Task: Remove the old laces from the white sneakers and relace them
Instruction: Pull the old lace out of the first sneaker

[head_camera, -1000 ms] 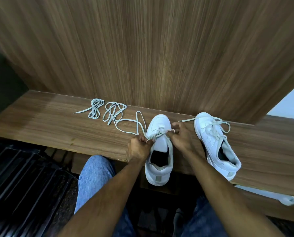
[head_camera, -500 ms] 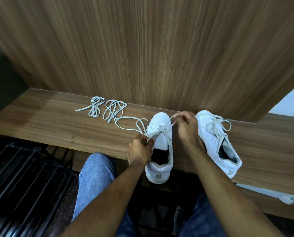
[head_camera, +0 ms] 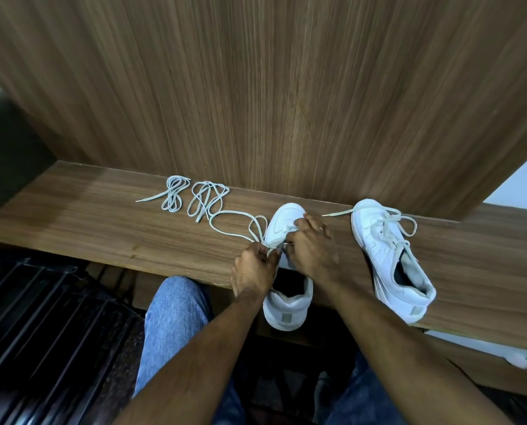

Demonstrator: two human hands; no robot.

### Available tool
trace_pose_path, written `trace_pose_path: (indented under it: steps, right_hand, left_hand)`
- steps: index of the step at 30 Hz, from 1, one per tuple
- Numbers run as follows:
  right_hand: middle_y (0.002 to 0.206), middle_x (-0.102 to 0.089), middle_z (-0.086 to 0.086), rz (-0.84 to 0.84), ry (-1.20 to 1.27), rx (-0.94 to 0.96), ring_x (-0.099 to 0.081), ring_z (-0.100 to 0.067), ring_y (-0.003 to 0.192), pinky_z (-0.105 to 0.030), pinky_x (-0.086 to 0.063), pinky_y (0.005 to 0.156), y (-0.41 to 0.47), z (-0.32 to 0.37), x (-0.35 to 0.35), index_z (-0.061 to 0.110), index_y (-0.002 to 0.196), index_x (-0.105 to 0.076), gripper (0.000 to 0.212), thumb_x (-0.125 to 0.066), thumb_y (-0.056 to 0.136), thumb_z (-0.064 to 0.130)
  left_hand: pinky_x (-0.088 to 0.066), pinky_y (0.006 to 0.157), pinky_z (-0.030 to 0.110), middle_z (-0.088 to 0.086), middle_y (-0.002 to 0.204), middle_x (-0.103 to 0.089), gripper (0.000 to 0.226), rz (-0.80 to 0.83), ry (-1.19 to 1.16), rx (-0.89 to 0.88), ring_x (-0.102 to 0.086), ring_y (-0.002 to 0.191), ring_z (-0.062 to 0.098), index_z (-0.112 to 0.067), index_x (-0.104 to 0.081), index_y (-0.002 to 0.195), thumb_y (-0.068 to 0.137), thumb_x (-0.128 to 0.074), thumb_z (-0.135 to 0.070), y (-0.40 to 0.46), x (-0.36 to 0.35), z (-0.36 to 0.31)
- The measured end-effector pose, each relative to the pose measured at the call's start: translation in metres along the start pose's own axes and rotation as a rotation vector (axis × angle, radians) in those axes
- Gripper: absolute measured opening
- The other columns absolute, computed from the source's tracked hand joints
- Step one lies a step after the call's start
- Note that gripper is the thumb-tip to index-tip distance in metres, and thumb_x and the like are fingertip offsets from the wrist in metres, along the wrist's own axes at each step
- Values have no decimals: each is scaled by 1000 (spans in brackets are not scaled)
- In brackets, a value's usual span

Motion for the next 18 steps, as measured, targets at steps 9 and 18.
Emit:
trace_pose_path:
  steps: [9, 18]
  right_hand:
    - [102, -57, -1, -775, 1019, -526, -60, -14, 91, -12, -40, 71, -15, -68, 79, 15, 79, -67, 6, -64, 83, 13]
    - [146, -37, -5, -23, -15, -4, -14, -26, 146, -55, -20, 113, -8, -3, 7, 25, 125, -58, 42, -55, 85, 39]
  left_hand:
    - [-51, 77, 37, 3, 87, -72, 25, -7, -2, -19, -64, 89, 31, -24, -64, 85, 82, -65, -49, 5, -3, 4]
    - [-49, 77, 36, 4, 89, -71, 29, -1, 37, -17, -62, 93, 33, -22, -65, 86, 81, -64, -51, 1, -2, 2]
Point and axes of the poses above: each hand's wrist, its own y-axis towards the middle knuckle, its own x-axis out of the back of the hand, z = x × y, the point moved 5 cm from there along y, towards the middle knuckle
